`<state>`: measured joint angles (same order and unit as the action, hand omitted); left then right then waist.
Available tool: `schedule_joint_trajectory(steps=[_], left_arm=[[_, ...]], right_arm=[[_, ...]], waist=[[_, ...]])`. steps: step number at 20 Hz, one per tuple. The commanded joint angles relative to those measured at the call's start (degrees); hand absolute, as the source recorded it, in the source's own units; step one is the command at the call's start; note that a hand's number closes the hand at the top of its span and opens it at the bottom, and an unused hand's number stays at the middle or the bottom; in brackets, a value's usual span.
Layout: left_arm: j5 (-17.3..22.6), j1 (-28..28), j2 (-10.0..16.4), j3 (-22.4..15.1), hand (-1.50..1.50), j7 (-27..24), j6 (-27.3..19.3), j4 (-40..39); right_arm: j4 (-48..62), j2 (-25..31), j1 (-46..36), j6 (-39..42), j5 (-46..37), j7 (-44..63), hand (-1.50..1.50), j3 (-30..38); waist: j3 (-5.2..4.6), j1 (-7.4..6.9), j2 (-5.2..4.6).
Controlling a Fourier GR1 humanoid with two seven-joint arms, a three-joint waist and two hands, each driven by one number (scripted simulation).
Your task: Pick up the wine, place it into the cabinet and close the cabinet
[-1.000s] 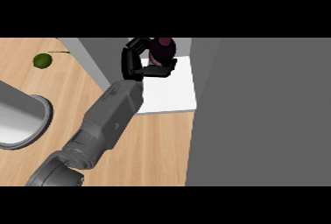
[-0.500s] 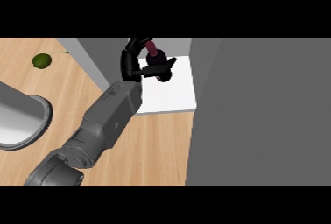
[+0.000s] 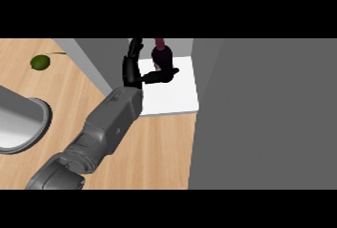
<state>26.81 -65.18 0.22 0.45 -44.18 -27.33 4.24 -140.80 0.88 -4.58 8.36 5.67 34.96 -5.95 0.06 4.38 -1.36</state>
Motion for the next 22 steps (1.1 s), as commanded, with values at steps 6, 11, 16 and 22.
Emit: schedule_joint_trajectory(steps=[6, 11, 16, 22], left_arm=[[0.28, 3.56, -0.21, 0.92, -1.5, -3.71, -1.0, 0.36], [0.01, 3.82, 0.96, 1.53, -1.5, -4.44, 1.32, 0.55], [-0.38, 3.55, -0.23, 1.49, -1.5, -5.57, 1.97, 0.71], [-1.75, 3.55, 0.37, 0.67, -1.5, -5.36, 6.19, 0.72]], right_arm=[[-1.8, -0.29, 0.02, 0.23, 1.52, 0.28, -1.5, -0.49], [-3.02, 0.38, 2.27, 1.59, 3.7, -0.78, -1.5, 0.88], [-1.15, -0.85, -0.47, -0.66, 1.27, 0.48, -1.5, -1.27], [-1.23, -0.58, -0.32, -0.48, 2.34, -0.4, -1.5, 0.05]], waist=[[-0.16, 0.28, -0.27], [-0.1, 0.6, -0.45], [-0.18, 0.43, -0.46], [-0.13, -0.47, -0.14]])
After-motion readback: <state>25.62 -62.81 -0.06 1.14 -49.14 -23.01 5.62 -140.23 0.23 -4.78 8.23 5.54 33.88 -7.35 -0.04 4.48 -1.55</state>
